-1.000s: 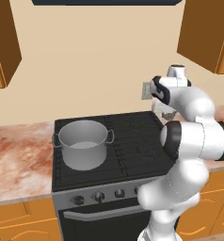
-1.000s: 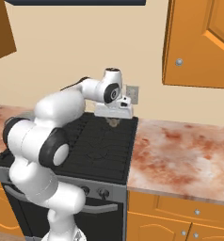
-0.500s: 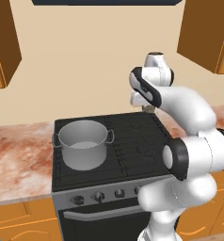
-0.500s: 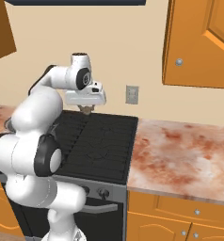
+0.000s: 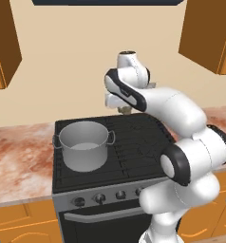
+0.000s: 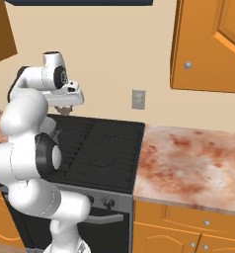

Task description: Turn on the burner for the pot on the stove. Wait thirty seconds for the pot to heat up. Then add the garlic to the pot.

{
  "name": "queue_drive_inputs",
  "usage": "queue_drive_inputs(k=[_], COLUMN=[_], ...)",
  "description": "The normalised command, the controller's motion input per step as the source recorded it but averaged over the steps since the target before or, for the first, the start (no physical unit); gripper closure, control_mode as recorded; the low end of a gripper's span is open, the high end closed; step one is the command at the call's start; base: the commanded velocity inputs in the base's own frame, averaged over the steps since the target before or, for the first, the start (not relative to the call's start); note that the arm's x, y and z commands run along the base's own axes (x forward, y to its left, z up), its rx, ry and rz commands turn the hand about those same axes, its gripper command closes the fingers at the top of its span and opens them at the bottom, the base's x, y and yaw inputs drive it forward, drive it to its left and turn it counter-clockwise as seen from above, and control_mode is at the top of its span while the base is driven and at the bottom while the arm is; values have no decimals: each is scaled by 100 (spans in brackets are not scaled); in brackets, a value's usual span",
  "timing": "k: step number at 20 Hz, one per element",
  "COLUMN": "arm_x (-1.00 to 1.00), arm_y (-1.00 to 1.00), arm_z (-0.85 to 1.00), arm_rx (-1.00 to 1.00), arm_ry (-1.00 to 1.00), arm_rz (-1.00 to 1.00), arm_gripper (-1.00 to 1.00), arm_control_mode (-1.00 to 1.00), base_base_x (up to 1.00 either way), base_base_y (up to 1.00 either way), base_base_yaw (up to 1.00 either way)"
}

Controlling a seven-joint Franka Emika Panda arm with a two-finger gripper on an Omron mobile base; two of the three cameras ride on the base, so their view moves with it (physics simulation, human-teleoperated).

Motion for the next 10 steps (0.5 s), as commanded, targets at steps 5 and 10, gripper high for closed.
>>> queue_drive_inputs(k=[5,10], arm_x=[2,3], arm_y=[100,98], arm_z=[-18,-18], arm_rx=[0,0], arm_ry=[0,0], arm_rz=[1,0], arm_gripper=[100,100], arm_control_mode=[-100,-100], base_base_x=[0,0], base_base_y=[0,0], base_base_yaw=[0,0])
